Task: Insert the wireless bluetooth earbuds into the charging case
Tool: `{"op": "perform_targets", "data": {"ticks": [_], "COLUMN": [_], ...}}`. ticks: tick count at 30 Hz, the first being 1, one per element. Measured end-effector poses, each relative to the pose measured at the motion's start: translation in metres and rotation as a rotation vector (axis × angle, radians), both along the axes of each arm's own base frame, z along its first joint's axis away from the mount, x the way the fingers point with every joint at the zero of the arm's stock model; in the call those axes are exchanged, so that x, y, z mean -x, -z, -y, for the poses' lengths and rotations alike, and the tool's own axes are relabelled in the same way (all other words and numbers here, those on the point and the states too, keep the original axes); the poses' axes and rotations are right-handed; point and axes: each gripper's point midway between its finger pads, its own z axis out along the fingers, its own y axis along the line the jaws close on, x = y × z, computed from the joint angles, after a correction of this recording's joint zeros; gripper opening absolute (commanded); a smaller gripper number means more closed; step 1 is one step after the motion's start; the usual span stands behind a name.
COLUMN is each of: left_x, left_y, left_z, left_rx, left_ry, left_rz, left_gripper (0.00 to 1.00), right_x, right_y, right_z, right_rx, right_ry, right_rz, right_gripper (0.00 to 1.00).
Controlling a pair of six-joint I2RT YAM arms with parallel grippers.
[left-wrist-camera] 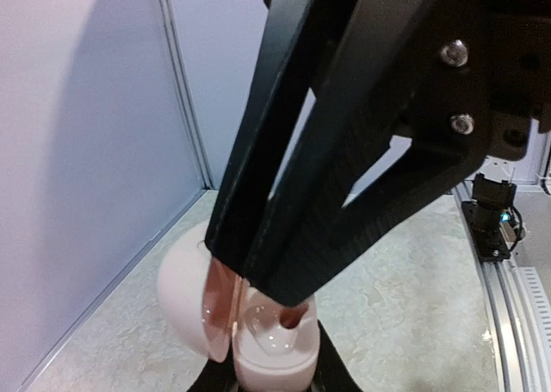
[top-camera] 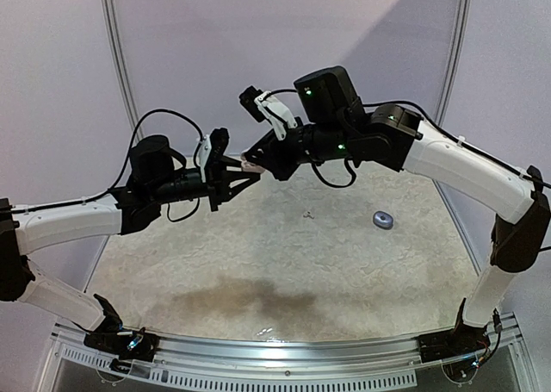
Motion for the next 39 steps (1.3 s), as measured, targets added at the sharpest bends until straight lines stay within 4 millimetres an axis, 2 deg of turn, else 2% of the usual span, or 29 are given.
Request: {"op": "perform_targets", "data": {"ticks": [13, 22, 29, 32, 35, 39], "left_x": [-0.027, -0.035, -0.035, -0.033, -0.029, -0.01], "left_y": [-0.015, -0.01, -0.011, -0.011, -0.011, -0.008], "left_z": [-0.013, -0.018, -0.018, -0.017, -0.014, -0.006], "left_rx": [0.038, 0.035, 0.064, 0.081, 0.095, 0.089], "left_ry": [-0.183, -0.242, -0.241, -0.228, -0.194, -0.067], "left_rz": [0.082, 0.082, 0.03, -0.005, -0.04, -0.071], "left_gripper": [0.0, 0.0, 0.0, 0.0, 0.0, 0.0], "right_x": [-0.03, -0.041, -0.045, -0.045, -0.04, -0.023], "right_y": [-0.013, -0.009, -0.01, -0.012, -0.02, -0.038], "right_z": [-0.007, -0.01, -0.001, 0.001, -0.003, -0.008], "right_rx": [-0.196, -0.242, -0.235, -0.225, -0.227, -0.219], "right_ry": [0.232, 0.309, 0.396, 0.388, 0.341, 0.192], "right_rz": [-0.11, -0.148, -0.178, -0.18, -0.171, -0.122], "right_gripper": [0.1, 0.08, 0.22, 0.25, 0.29, 0.37]}}
